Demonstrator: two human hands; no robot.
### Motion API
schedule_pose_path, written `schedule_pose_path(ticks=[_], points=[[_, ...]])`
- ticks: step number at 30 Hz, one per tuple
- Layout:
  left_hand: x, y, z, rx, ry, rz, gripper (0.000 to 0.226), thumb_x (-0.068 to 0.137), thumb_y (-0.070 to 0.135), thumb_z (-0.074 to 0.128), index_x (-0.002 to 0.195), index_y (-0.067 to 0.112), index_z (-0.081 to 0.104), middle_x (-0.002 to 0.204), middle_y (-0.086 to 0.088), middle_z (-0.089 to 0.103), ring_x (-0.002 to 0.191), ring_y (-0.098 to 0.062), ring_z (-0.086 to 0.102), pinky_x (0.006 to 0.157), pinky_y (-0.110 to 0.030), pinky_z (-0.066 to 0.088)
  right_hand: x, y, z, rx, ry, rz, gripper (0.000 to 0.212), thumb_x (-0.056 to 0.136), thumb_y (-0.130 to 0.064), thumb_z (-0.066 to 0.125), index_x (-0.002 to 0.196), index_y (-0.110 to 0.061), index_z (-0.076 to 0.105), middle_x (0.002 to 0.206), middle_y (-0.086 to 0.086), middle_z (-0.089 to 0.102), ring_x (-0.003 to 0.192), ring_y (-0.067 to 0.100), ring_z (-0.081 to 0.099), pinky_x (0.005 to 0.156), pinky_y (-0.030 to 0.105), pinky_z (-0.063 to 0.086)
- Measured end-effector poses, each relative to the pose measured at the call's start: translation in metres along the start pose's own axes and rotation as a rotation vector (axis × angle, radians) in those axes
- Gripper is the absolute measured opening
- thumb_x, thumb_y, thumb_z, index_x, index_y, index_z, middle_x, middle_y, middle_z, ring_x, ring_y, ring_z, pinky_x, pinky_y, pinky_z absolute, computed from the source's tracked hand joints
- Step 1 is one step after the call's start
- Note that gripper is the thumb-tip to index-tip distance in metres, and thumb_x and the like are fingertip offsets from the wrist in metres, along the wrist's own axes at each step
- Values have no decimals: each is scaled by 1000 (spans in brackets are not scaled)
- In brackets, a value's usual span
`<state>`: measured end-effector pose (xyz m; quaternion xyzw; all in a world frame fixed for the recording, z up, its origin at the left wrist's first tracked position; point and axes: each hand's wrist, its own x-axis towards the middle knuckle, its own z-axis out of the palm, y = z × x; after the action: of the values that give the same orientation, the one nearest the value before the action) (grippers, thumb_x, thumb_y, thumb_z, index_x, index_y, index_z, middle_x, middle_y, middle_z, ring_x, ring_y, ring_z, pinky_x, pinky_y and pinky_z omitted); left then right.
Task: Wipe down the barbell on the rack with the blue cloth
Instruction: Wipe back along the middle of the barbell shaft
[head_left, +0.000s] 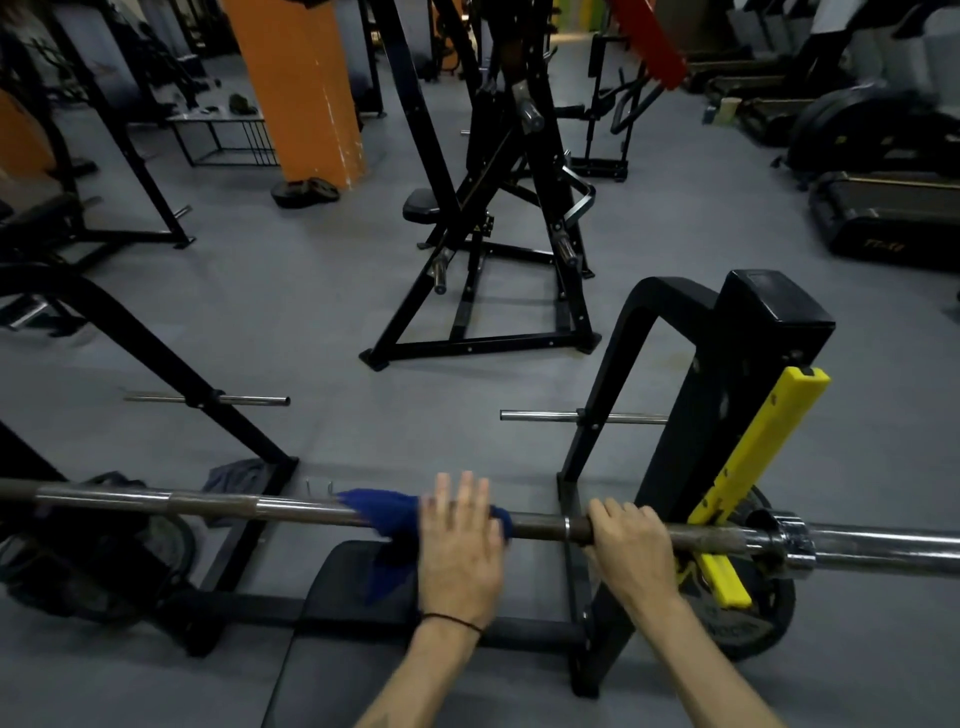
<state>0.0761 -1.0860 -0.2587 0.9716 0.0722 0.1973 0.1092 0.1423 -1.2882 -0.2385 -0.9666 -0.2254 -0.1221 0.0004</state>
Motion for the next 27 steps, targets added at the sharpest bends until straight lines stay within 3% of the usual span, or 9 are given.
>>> schedule_pose_path(ticks=[3,6,11,13,15,17,19,21,27], points=[[-6,43,12,-28,-76,240,61,100,45,42,154,18,39,160,-5,37,150,-29,32,121,-51,18,11,7,-13,-44,-131,-58,37,57,-35,91,71,-19,61,60,1,63,50,25,63,48,33,51],[-6,20,5,-22,-62,284,63,101,44,45,157,17,35,163,-7,32,151,-26,29,123,-45,20,23,5,-32,-39,-309,-37,22,84,-43,60,93,-23,67,88,0,71,83,25,71,69,31,49],[-13,-53,-15,19,-47,88,62,104,48,37,155,13,39,163,-10,33,151,-28,28,125,-46,15,56,13,-53,208,-816,55,24,69,-41,70,82,-20,66,83,-2,67,83,23,68,68,31,49],[-10,-49,-19,18,-65,-40,64,106,53,27,152,11,43,161,-11,36,150,-34,30,127,-47,9,59,12,-51,241,-870,74,25,67,-40,72,80,-20,66,83,-2,69,79,21,66,64,30,47],[-2,-22,-14,8,-91,-97,70,104,59,23,148,11,49,157,-11,42,147,-38,33,126,-49,4,50,5,-43,167,-729,64,23,76,-39,67,91,-22,66,93,-1,70,85,23,66,66,30,45],[5,18,-3,-11,-127,38,71,103,63,24,150,14,47,157,-8,43,146,-35,37,125,-50,7,33,-1,-31,30,-469,32,31,84,-40,63,110,-23,63,110,1,67,101,26,66,79,34,47],[1,44,6,20,-184,255,71,103,64,25,156,19,35,160,-4,38,146,-30,37,123,-49,12,13,-4,-20,-46,-240,-24,46,73,-36,78,113,-21,61,109,2,62,100,27,62,82,41,49],[-1,36,4,38,-189,360,68,103,61,28,159,21,29,162,-5,34,146,-28,37,122,-46,15,-2,-4,-9,-5,-65,-82,55,55,-25,88,104,-15,64,94,5,58,82,28,57,68,42,47],[-9,-55,-14,21,-23,56,69,105,53,31,155,7,36,162,-12,33,151,-30,29,126,-45,14,4,3,-2,7,10,-75,43,48,-19,93,72,-16,58,63,4,57,53,29,57,48,37,46]])
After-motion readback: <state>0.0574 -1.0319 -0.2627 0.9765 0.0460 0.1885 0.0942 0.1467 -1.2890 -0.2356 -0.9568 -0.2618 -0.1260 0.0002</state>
